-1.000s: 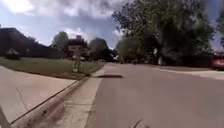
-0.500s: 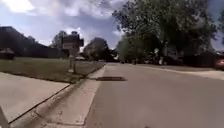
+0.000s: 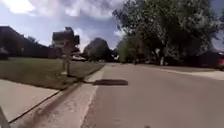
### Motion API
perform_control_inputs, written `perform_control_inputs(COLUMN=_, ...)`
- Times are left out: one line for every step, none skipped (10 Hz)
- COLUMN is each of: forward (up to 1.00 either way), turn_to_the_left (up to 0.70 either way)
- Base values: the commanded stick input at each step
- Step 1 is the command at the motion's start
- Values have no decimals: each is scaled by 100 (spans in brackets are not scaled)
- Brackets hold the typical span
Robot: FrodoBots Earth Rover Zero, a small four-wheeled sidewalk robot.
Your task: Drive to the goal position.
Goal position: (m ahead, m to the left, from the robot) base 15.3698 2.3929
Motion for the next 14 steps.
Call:
perform_control_inputs(forward=100, turn_to_the_left=3)
perform_control_inputs(forward=100, turn_to_the_left=3)
perform_control_inputs(forward=100, turn_to_the_left=3)
perform_control_inputs(forward=100, turn_to_the_left=2)
perform_control_inputs(forward=100, turn_to_the_left=2)
perform_control_inputs(forward=100, turn_to_the_left=3)
perform_control_inputs(forward=100, turn_to_the_left=3)
perform_control_inputs(forward=100, turn_to_the_left=3)
perform_control_inputs(forward=100, turn_to_the_left=6)
perform_control_inputs(forward=100, turn_to_the_left=16)
perform_control_inputs(forward=100, turn_to_the_left=8)
perform_control_inputs(forward=100, turn_to_the_left=3)
perform_control_inputs(forward=100, turn_to_the_left=1)
perform_control_inputs(forward=100, turn_to_the_left=0)
